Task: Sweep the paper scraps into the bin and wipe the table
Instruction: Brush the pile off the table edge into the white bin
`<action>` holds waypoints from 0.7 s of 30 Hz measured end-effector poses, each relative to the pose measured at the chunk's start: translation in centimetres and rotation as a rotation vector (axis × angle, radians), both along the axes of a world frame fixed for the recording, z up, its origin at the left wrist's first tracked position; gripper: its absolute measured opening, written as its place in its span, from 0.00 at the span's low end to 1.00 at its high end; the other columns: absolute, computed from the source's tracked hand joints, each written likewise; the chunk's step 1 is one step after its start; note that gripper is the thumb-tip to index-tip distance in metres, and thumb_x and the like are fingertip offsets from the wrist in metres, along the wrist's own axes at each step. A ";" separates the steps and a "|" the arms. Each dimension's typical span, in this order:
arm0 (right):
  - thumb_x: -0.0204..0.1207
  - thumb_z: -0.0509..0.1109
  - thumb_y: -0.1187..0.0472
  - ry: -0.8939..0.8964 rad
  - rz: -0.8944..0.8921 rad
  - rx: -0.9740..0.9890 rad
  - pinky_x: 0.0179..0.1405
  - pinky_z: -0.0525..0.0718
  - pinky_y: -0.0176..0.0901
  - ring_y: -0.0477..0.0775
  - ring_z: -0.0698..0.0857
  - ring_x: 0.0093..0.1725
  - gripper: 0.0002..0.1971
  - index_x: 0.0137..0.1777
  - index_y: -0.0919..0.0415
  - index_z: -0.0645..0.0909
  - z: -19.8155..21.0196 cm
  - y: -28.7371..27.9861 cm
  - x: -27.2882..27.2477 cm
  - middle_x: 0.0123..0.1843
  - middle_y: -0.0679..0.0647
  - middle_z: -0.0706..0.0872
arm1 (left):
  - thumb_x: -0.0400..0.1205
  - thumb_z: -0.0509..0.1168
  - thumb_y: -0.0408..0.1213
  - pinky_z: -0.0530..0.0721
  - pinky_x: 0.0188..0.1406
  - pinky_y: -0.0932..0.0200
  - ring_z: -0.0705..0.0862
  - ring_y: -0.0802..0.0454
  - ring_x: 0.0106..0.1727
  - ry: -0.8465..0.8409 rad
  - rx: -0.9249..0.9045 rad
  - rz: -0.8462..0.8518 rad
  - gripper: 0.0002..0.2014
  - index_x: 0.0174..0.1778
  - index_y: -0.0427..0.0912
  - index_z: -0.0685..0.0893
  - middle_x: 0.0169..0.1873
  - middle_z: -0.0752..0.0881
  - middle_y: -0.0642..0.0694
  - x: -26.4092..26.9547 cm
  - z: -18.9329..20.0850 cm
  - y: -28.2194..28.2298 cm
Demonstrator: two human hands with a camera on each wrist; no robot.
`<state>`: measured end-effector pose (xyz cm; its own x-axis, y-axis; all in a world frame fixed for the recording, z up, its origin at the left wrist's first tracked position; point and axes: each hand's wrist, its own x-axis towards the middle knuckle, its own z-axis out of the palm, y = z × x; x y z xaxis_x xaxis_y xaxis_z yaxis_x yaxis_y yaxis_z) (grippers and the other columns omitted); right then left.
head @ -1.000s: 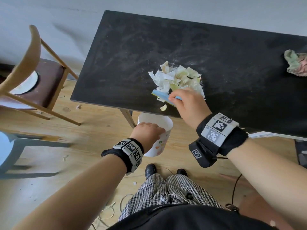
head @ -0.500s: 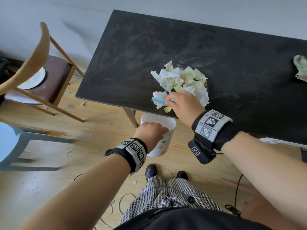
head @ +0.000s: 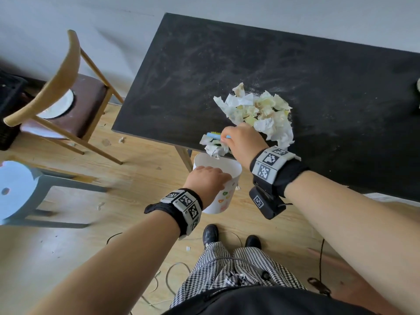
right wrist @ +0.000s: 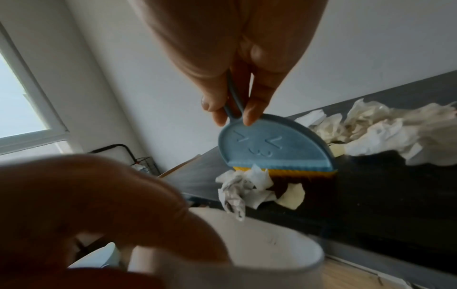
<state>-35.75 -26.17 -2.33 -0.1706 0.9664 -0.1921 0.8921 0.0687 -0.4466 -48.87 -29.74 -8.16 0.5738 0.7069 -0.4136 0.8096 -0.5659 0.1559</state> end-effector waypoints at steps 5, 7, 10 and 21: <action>0.82 0.61 0.57 0.045 0.041 -0.005 0.49 0.75 0.44 0.61 0.81 0.47 0.12 0.57 0.61 0.83 0.9 -1.5 0.8 0.50 0.63 0.80 | 0.87 0.57 0.40 0.72 0.60 0.54 0.79 0.46 0.61 -0.013 0.009 0.010 0.17 0.72 0.53 0.75 0.59 0.82 0.49 -0.4 0.1 -0.3; 0.82 0.61 0.57 0.037 -0.008 0.070 0.44 0.74 0.42 0.59 0.79 0.44 0.12 0.57 0.61 0.83 1.1 -1.4 1.4 0.49 0.62 0.81 | 0.86 0.57 0.40 0.72 0.61 0.54 0.79 0.46 0.61 -0.021 0.010 0.013 0.17 0.72 0.53 0.74 0.60 0.82 0.49 -0.6 0.1 -0.5; 0.83 0.60 0.58 -0.020 -0.056 0.061 0.43 0.74 0.41 0.57 0.77 0.42 0.13 0.60 0.62 0.81 0.6 -1.6 1.1 0.50 0.63 0.79 | 0.86 0.58 0.40 0.72 0.62 0.54 0.79 0.46 0.61 -0.025 0.013 0.008 0.17 0.72 0.53 0.75 0.59 0.82 0.49 -0.5 0.0 -0.6; 0.82 0.61 0.62 0.064 -0.250 0.182 0.44 0.72 0.41 0.60 0.80 0.49 0.11 0.56 0.63 0.84 2.6 -3.6 5.7 0.49 0.64 0.84 | 0.86 0.58 0.40 0.74 0.59 0.53 0.80 0.45 0.60 -0.001 0.012 -0.086 0.17 0.71 0.52 0.75 0.59 0.82 0.49 1.4 -0.3 -1.2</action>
